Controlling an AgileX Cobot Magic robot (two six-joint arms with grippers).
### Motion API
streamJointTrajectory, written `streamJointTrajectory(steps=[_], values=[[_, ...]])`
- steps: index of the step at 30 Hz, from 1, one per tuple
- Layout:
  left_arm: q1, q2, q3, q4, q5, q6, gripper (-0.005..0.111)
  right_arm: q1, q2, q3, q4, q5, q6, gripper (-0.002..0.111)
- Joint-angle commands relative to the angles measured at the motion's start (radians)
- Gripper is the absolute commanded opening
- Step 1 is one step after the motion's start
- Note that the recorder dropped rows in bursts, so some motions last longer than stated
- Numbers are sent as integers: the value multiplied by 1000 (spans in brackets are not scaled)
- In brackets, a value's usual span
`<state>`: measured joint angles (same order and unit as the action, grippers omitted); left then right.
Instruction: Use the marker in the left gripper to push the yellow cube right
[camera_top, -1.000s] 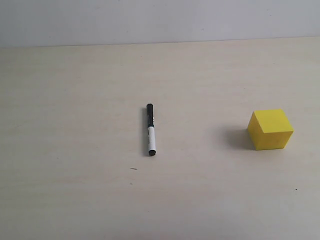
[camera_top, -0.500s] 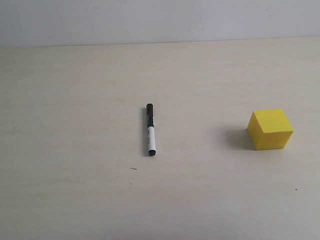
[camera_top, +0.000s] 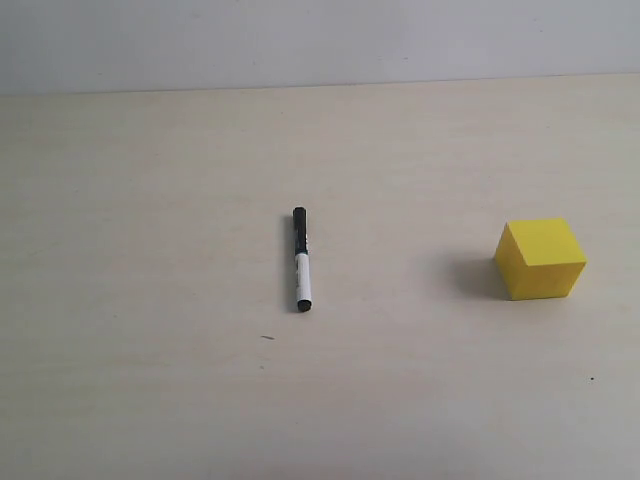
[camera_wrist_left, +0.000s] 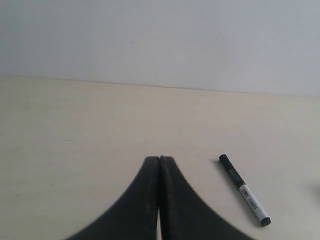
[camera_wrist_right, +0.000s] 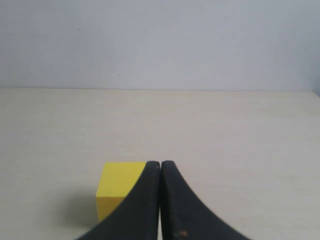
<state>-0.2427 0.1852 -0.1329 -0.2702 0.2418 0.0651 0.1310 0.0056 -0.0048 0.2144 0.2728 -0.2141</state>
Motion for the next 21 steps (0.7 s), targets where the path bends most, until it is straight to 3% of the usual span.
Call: streamJointTrajectory(steps=[1, 21], values=[[3, -7, 8, 179, 24, -222, 0, -3, -6, 5, -4, -5, 0, 0], [5, -45, 66, 183, 78, -218, 0, -3, -6, 5, -4, -5, 0, 0]])
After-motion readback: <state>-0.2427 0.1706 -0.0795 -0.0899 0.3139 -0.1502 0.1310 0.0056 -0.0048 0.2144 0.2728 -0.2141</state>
